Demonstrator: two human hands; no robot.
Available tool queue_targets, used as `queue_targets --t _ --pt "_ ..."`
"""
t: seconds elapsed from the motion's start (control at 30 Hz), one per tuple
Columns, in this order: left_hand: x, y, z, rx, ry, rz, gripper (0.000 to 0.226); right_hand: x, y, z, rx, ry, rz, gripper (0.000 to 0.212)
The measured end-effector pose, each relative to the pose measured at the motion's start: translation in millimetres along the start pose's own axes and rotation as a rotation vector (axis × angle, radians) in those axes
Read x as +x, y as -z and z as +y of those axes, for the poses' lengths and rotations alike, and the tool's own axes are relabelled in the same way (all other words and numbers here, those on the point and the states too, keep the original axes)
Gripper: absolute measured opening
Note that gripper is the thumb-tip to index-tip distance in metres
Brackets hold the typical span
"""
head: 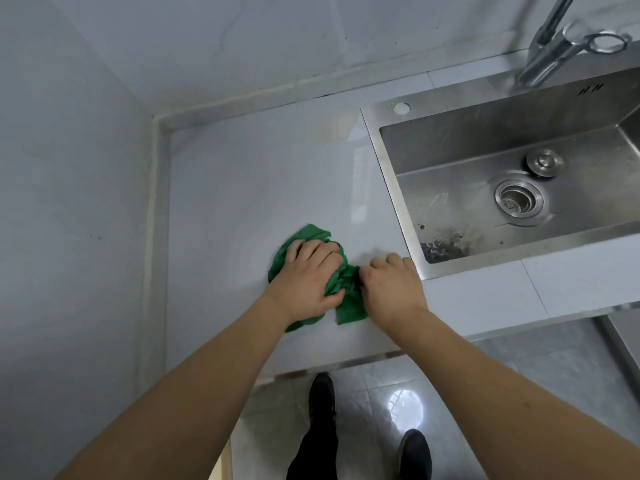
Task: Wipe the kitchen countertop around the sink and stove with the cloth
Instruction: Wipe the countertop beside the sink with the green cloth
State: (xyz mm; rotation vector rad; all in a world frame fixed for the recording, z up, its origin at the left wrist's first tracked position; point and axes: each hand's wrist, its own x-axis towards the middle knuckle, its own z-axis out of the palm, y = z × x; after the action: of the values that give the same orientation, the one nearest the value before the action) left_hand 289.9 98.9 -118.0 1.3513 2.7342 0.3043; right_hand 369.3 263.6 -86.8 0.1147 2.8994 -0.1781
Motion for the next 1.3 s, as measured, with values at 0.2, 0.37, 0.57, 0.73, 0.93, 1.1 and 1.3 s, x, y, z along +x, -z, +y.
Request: queue_targets --t 0.2,0.37,0.57,0.73,0.93,1.1,1.3 --pt "-9.0 -6.5 47.8 0.027 0.545 -0.006 0.069 36.6 15.2 31.8 0.125 -0.146 0.039 0.032" --pt "23.9 -20.1 53.8 0.021 0.669 -0.032 0.078 69.4 22.2 53.0 0.284 -0.326 0.143 0.04" --pt "81.2 -23.1 13.9 0.03 0.642 0.025 0.081 132.6 28.6 62.2 0.477 -0.323 0.167 0.044" --pt "115.1 -18.8 -14.2 0.035 0.583 0.067 0.08 177.9 23.1 81.1 0.566 -0.266 0.155 0.039" --pt "154.4 -11.1 -55.7 0.03 0.485 0.102 0.076 193.5 15.8 92.0 0.784 -0.32 0.09 0.052" --pt "200.7 -6.5 -102.0 0.024 0.396 0.174 0.075 192.7 2.9 88.4 0.954 -0.337 0.181 0.042" --pt "219.5 0.0 -119.1 -0.051 0.374 0.201 0.061 196.2 -5.4 91.9 0.848 -0.368 0.175 0.042"
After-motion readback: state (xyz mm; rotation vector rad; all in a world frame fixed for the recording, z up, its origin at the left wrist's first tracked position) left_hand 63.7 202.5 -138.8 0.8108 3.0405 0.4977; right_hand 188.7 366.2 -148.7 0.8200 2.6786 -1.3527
